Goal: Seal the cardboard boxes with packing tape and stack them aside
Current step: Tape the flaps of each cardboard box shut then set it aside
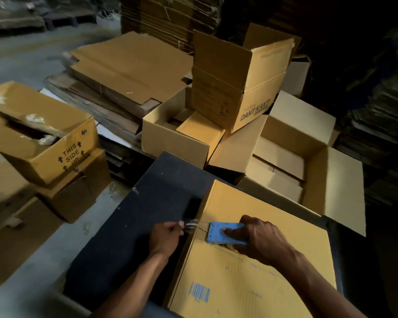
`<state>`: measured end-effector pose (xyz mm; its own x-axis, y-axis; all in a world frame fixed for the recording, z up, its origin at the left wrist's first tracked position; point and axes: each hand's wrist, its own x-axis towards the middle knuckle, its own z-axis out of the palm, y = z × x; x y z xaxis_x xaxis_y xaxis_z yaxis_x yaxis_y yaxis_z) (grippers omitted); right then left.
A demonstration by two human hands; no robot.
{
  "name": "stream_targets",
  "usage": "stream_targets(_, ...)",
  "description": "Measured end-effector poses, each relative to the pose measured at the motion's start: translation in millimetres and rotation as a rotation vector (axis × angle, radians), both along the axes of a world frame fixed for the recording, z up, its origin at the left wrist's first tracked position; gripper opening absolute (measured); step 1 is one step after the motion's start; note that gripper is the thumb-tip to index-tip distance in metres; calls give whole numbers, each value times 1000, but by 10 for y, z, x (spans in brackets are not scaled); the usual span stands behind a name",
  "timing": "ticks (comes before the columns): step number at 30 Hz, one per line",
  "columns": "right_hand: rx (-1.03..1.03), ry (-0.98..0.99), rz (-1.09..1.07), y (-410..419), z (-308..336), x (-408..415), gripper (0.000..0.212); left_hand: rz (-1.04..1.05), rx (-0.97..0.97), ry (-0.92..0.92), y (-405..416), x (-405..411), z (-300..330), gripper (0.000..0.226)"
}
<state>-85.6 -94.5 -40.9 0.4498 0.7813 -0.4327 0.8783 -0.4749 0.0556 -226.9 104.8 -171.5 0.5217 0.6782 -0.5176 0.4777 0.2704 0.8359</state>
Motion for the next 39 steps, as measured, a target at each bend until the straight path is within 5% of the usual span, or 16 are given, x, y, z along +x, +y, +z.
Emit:
stream_targets(4,-39,-25,-4,68,-1,-53,59,-65,20,27,-128,38,-154,23)
stream_targets(8,-83,-94,25,51,20,-101,62,-150,244,204,-261,84,-190,23)
stream_targets(14,-119,-233,97,178,-39,-200,58,-233,78,336,-178,-51,-470,40)
stream_targets(16,-93,-265,124,251,-42,-266,55,-139,-11,241,-163,-126,-524,14)
stream_targets(18,-57,-274,135,294,-65,-326,56,-84,61,50,-127,-153,-432,14)
stream_targets(20,-63,-265,145,307,-91,-358,63,-97,70,-227,-108,-159,-159,42)
stream_targets(22,-85,-234,147,324,-89,-362,64,-240,-125,-415,-167,-127,66,78)
stream_targets(24,-91,-193,139,329,-54,-333,62,-461,-159,-376,-274,-107,91,99)
stream_targets(30,-118,-53,35,261,119,-229,76,-774,214,-54,-258,-191,-18,101)
stream_targets(34,-101,-21,63,155,138,-113,59,-1042,944,-104,-240,-150,58,101)
stream_targets(39,-113,180,22,-4,228,82,62,-1023,1120,-84,-278,-153,-71,89)
